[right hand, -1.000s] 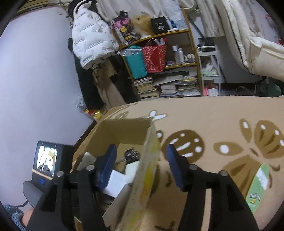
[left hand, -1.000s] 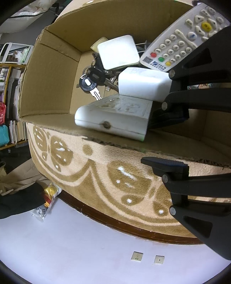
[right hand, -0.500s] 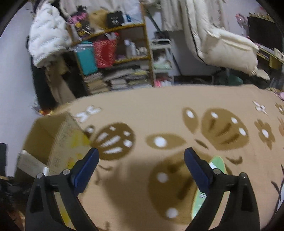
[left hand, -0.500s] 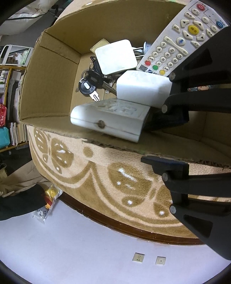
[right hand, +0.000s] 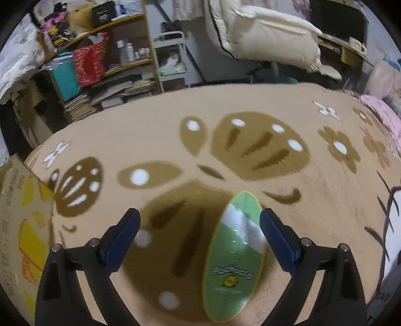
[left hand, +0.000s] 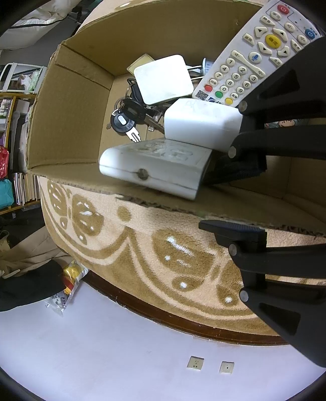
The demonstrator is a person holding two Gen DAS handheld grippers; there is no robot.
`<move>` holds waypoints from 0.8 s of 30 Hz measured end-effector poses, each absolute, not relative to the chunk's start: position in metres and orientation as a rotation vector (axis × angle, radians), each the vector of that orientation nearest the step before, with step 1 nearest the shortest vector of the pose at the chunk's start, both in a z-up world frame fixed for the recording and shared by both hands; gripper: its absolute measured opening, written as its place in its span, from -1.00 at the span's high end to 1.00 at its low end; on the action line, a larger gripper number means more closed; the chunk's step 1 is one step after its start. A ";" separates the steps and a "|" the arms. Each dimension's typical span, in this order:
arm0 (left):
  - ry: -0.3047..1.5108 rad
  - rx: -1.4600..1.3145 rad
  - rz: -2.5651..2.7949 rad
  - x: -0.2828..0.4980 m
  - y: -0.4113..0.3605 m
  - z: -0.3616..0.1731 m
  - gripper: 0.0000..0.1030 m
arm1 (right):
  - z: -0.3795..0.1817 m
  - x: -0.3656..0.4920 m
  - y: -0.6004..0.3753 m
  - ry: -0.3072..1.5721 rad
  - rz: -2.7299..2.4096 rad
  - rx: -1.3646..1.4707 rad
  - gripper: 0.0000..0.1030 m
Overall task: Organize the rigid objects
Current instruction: 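Grasp the green Pochacco surfboard item with the right tool and lift it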
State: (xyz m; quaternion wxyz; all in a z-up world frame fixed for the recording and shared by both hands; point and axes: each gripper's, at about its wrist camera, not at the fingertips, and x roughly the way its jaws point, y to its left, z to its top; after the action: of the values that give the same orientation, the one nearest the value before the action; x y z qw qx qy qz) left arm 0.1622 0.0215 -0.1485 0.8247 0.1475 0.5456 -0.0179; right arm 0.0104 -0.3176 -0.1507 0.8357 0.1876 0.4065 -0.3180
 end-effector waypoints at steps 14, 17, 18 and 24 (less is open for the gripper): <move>1.159 0.317 -0.038 0.162 0.021 -0.149 0.44 | -0.179 0.018 -0.313 0.972 -0.664 0.431 -0.58; 1.159 0.318 -0.038 0.162 0.021 -0.149 0.44 | -0.180 0.019 -0.312 0.980 -0.665 0.414 -0.58; 1.159 0.318 -0.038 0.162 0.021 -0.149 0.44 | -0.180 0.019 -0.312 0.980 -0.665 0.414 -0.58; 1.159 0.318 -0.037 0.162 0.021 -0.149 0.44 | -0.177 0.012 -0.318 0.949 -0.699 0.459 -0.57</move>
State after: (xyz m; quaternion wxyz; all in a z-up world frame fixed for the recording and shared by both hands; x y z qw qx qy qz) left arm 0.1619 0.0209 -0.1491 0.8246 0.1498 0.5452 -0.0174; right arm 0.0122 -0.3181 -0.1770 0.8066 0.2145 0.4435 -0.3267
